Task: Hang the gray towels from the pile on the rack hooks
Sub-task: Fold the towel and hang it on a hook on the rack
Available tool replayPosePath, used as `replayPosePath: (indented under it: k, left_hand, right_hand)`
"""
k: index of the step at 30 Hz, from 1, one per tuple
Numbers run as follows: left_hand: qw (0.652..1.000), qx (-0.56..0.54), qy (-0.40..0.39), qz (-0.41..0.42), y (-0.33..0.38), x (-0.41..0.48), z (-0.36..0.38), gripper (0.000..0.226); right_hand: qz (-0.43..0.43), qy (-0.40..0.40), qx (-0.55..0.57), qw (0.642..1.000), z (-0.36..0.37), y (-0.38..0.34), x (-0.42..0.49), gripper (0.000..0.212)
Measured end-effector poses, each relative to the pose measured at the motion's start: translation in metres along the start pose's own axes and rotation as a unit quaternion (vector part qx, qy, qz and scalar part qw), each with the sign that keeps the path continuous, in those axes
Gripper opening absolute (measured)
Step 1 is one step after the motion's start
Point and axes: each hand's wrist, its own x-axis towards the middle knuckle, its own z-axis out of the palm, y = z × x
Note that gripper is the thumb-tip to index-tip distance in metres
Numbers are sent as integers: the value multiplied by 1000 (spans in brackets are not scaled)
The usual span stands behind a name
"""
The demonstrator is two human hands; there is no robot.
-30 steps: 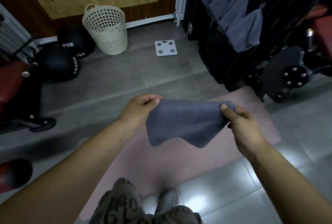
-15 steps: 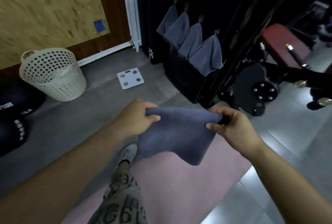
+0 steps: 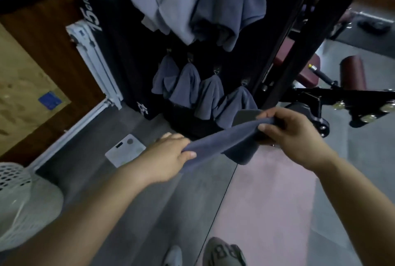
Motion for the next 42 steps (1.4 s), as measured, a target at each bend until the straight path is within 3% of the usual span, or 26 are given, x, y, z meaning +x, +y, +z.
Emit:
replayPosePath:
  k: [5,6,9,13,17,21,27,31,34,36,38,42]
  left_hand:
    - [991,-12,-110,79,10,48,-69,52]
    - [989,-39,-105,94,17,62,-86,51]
    - [965,-203,8,167,51,117,-139,12]
    - [923,-249,83,283,111,191,-216,50]
    - [908,-249,61,330,163,244,-267,43]
    - [900,-232,85,359,187,280,-300,13]
    - [876,-152,231,395,190,329,-321,9]
    - [845,-72,321,422,177,351,-313,22]
    - [857,-20,320,404,172,360,-303,33]
    - [861,37,331,384,173,361,-297,37]
    - [846,75,357,388,173,359,-290,42]
    - [866,55,333,369,169,357,-281,45]
  right_hand:
    - [-59,-6,-4,998,-20,-52,66,24]
    - [-70,-15,-1,997,-28,-64,79,23]
    - [-97,-67,-8,993,-57,-99,116,24]
    - [-151,-81,-38,985,-97,-138,161,28]
    - [-187,-9,-40,982,-137,-164,196,28]
    - [-210,52,-31,976,-171,-178,221,23]
    - [-234,156,-120,952,-193,-179,265,18]
    - [-251,239,-271,898,-198,-164,291,29]
    - [-296,266,-391,830,-191,-149,298,22]
    - [-278,276,-398,829,-183,-145,300,23]
    - [-258,304,-421,815,-175,-139,302,38]
    - [-234,321,-445,803,-162,-128,304,46]
